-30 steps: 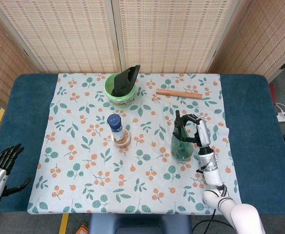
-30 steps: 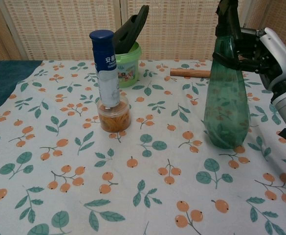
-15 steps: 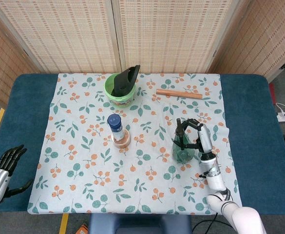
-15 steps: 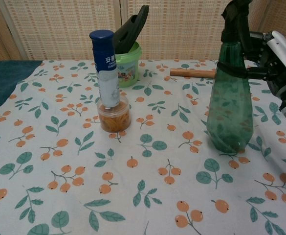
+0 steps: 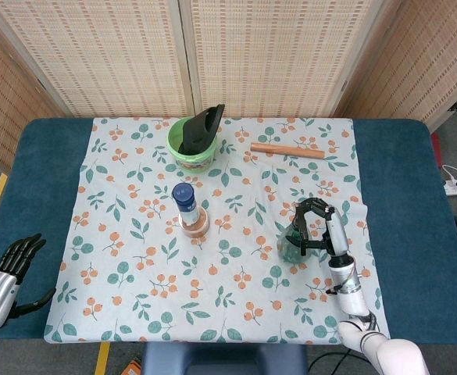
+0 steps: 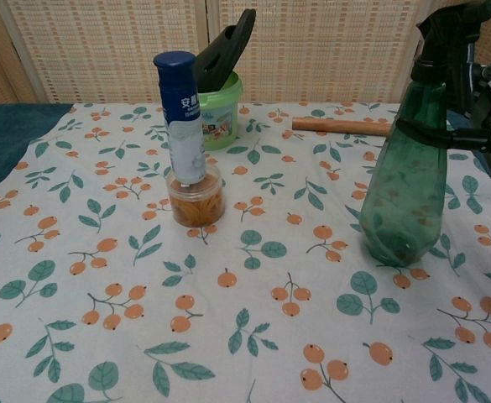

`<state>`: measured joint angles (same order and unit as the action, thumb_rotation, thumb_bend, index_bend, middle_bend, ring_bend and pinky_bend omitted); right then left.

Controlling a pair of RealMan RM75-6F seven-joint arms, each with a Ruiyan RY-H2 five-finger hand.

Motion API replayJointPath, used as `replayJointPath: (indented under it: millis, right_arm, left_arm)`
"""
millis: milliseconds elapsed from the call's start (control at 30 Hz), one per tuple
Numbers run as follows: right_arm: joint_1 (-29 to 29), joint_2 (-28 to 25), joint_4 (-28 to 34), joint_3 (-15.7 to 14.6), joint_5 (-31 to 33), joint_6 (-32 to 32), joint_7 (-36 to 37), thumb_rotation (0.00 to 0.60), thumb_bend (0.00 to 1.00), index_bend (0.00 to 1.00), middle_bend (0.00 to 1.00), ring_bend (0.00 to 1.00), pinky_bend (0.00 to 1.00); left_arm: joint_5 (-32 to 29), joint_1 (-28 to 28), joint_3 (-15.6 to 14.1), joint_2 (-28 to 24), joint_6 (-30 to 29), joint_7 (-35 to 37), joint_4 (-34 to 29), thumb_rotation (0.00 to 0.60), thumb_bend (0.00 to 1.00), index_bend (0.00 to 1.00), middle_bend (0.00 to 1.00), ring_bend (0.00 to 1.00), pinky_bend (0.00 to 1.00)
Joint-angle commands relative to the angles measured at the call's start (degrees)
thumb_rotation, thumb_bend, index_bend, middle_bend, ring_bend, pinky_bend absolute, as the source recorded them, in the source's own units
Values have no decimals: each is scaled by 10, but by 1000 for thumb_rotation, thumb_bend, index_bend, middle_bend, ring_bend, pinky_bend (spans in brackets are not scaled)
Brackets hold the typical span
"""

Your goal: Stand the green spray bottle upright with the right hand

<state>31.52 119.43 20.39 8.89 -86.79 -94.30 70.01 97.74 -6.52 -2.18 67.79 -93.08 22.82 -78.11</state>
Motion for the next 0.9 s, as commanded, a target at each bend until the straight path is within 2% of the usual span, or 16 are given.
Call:
replayJointPath:
  millis: [33, 200, 467, 533, 800, 900]
  right_arm:
    - [-4, -2, 2, -1, 0, -3, -1, 600, 0, 497, 615, 435, 355]
    - [-10, -8, 7, 1, 1, -14, -4, 600, 0, 422, 583, 400, 341]
    - [-22, -33, 23, -12, -7, -2, -17, 600, 0, 285, 494, 302, 275]
    - [-24, -38, 26, -19, -12, 5, -22, 600, 0, 256, 472, 278, 252]
    - [-30, -66, 47, -46, -31, 34, -50, 600, 0, 39, 315, 123, 113]
    - [-30, -88, 63, -57, -41, 45, -75, 600, 0, 1, 260, 73, 67]
  left_arm:
    - [0, 0, 0, 0, 0, -1, 0, 600, 225, 0, 0, 0, 0]
    - [1, 0, -1, 1, 0, -2, -1, 600, 225, 0, 0, 0, 0]
    - [4, 0, -4, 2, 0, -7, -2, 600, 225, 0, 0, 0, 0]
    - [4, 0, -4, 2, 0, -7, -2, 600, 225, 0, 0, 0, 0]
    - [4, 0, -4, 1, -2, -8, -4, 600, 225, 0, 0, 0, 0]
    - [5, 1, -3, 1, -6, -9, -4, 600, 225, 0, 0, 0, 0]
